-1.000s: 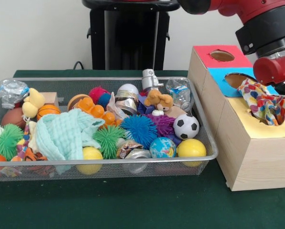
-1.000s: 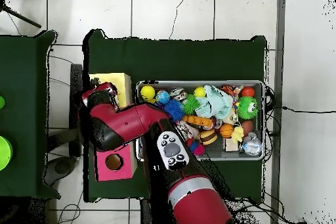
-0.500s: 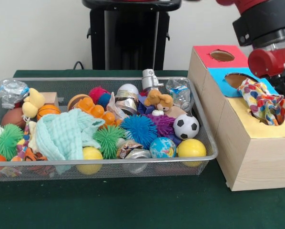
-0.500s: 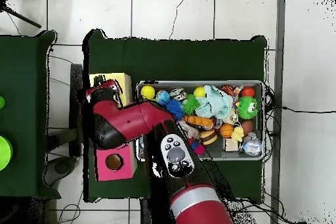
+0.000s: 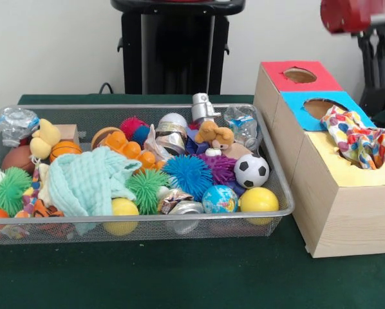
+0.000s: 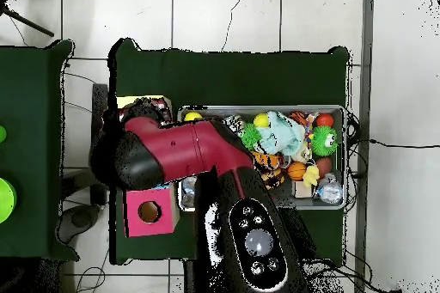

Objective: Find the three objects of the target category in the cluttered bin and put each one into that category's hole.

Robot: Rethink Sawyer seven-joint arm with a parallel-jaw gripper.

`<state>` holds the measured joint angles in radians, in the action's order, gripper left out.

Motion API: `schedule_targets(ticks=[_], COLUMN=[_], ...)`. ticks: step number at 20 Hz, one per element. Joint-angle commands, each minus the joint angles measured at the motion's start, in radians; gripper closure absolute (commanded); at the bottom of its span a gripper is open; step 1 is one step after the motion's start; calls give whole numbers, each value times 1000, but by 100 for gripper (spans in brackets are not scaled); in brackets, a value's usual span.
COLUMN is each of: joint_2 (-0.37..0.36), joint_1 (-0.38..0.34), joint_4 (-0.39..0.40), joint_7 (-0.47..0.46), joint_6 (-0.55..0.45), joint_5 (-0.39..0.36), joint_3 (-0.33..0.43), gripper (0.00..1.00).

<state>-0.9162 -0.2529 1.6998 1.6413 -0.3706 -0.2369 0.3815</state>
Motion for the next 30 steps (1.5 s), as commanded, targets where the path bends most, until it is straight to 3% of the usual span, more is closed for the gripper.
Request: schedule_targets(ticks=[1,6,9,14,19,27,30], joint_2=[-92,-87,-36,79,143,249,278], joint_1=[17,14,53,115,172,253,261], joint_4=[-23,-7,-37,-99,-175,-336,-351], joint_7=[44,55,88,132,153,166,160], joint_6=[-269,-284,-307,-307,-326,-464,-483], joint_5=[46,35,-11,-44,-79,-89,-80], joint_3=[-2,-4,-44,-109,-181,-274,-289], gripper=[100,100,100,100,100,100,100])
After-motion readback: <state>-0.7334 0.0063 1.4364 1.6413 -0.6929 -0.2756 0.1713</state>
